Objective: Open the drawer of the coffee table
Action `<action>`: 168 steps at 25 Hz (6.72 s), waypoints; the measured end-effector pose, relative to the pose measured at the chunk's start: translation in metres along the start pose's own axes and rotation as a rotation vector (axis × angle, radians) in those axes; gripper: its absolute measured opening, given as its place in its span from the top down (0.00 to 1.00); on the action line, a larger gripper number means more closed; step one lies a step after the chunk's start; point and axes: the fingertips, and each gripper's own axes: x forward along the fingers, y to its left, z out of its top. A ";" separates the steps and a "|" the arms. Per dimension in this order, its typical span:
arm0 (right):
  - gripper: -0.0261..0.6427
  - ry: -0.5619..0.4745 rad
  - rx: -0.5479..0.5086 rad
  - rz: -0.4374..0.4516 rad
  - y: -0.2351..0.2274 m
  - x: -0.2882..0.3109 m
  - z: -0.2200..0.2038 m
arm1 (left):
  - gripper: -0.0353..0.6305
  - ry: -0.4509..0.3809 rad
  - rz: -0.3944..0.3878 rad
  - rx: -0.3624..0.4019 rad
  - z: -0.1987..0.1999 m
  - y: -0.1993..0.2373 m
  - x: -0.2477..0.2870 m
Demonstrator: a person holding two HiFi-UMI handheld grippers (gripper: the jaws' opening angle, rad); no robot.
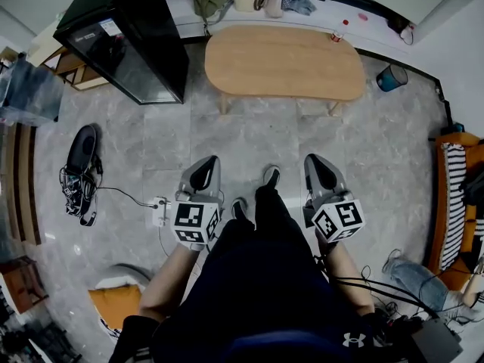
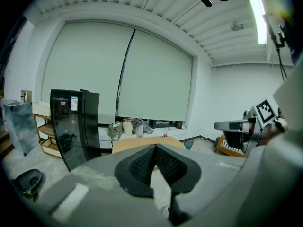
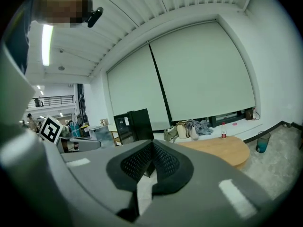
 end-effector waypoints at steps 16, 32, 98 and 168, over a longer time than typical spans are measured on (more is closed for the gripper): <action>0.96 -0.020 0.110 0.155 -0.107 0.140 0.037 | 0.95 0.043 0.092 0.089 0.064 0.004 0.126; 0.96 0.062 0.049 0.146 -0.180 0.217 0.013 | 0.94 0.040 0.093 0.104 0.058 0.049 0.199; 0.47 0.256 0.552 0.099 -0.357 0.430 -0.486 | 0.57 0.469 -0.008 0.080 -0.387 0.278 0.526; 0.26 0.304 0.721 0.373 -0.285 0.341 -0.587 | 0.53 0.645 -0.028 0.103 -0.496 0.200 0.408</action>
